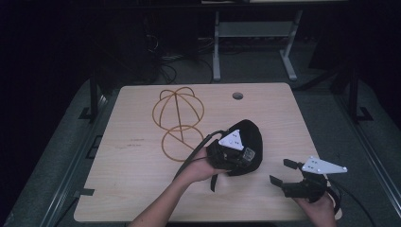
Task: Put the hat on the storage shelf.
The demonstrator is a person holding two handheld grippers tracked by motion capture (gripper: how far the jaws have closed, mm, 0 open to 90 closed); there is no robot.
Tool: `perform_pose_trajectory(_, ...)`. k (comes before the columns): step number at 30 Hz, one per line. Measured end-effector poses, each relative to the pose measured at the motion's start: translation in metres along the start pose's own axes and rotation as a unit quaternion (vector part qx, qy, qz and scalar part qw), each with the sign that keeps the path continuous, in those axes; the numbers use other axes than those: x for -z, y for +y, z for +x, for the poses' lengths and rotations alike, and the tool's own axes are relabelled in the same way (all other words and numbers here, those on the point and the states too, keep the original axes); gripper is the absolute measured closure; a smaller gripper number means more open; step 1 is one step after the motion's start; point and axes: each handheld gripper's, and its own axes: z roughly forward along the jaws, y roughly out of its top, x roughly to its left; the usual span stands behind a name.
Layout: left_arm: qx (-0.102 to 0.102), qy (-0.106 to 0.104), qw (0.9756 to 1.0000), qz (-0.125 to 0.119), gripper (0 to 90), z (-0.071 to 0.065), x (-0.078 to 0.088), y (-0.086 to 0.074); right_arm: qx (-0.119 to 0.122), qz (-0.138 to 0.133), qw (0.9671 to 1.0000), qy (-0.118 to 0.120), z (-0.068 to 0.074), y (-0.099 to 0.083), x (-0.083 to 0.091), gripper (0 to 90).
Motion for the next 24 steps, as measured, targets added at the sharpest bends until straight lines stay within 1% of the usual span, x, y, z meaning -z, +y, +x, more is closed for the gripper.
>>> perform_pose_trajectory(3,-0.001,-0.006,1.0000,-0.002,80.9,-0.001,0.000,0.003,0.000,-0.005,1.0000,0.005,0.000,0.001,-0.001,17.3)
perform_pose_trajectory(4,-0.004,-0.008,1.0000,-0.001,80.9,-0.001,0.001,0.005,0.003,-0.009,0.9999,0.007,0.000,0.002,-0.001,17.3)
perform_pose_trajectory(5,-0.008,-0.012,0.9999,-0.004,80.9,-0.002,0.001,0.009,0.002,-0.012,0.9999,0.009,0.000,0.003,-0.001,17.3)
perform_pose_trajectory(7,-0.008,-0.013,0.9998,-0.008,80.9,-0.002,0.001,0.011,0.003,-0.016,0.9998,0.012,0.000,0.003,-0.001,17.3)
perform_pose_trajectory(8,-0.012,-0.018,0.9997,-0.012,80.9,-0.003,0.001,0.015,0.005,-0.021,0.9997,0.012,0.001,0.004,0.000,17.7)
perform_pose_trajectory(11,-0.014,-0.023,0.9995,-0.014,80.9,-0.004,0.001,0.020,0.007,-0.025,0.9995,0.015,0.001,0.005,0.001,19.9)
perform_pose_trajectory(12,-0.018,-0.030,0.9993,-0.015,81.0,-0.005,0.000,0.024,0.009,-0.035,0.9992,0.017,0.001,0.006,0.002,21.0)
perform_pose_trajectory(13,-0.018,-0.030,0.9993,-0.015,80.9,-0.005,0.000,0.024,0.009,-0.035,0.9992,0.017,0.001,0.006,0.002,21.0)
perform_pose_trajectory(15,-0.023,-0.041,0.9988,-0.017,80.9,-0.007,0.000,0.029,0.010,-0.035,0.9992,0.017,0.000,0.007,0.003,21.4)
perform_pose_trajectory(16,-0.024,-0.045,0.9985,-0.017,80.9,-0.007,0.000,0.030,0.010,-0.041,0.9989,0.018,-0.001,0.008,0.004,22.3)
perform_pose_trajectory(17,-0.028,-0.049,0.9982,-0.018,80.9,-0.008,-0.001,0.031,0.010,-0.041,0.9989,0.018,-0.001,0.008,0.004,22.3)
perform_pose_trajectory(21,-0.042,-0.059,0.9973,-0.014,80.9,-0.012,-0.006,0.037,0.012,-0.041,0.9989,0.018,-0.002,0.008,0.005,23.7)
perform_pose_trajectory(23,-0.047,-0.070,0.9963,-0.014,80.9,-0.014,-0.008,0.040,0.014,-0.040,0.9988,0.024,-0.001,0.008,0.005,27.2)
perform_pose_trajectory(24,-0.051,-0.079,0.9955,-0.015,81.0,-0.017,-0.010,0.042,0.016,-0.042,0.9986,0.027,-0.001,0.008,0.004,31.9)
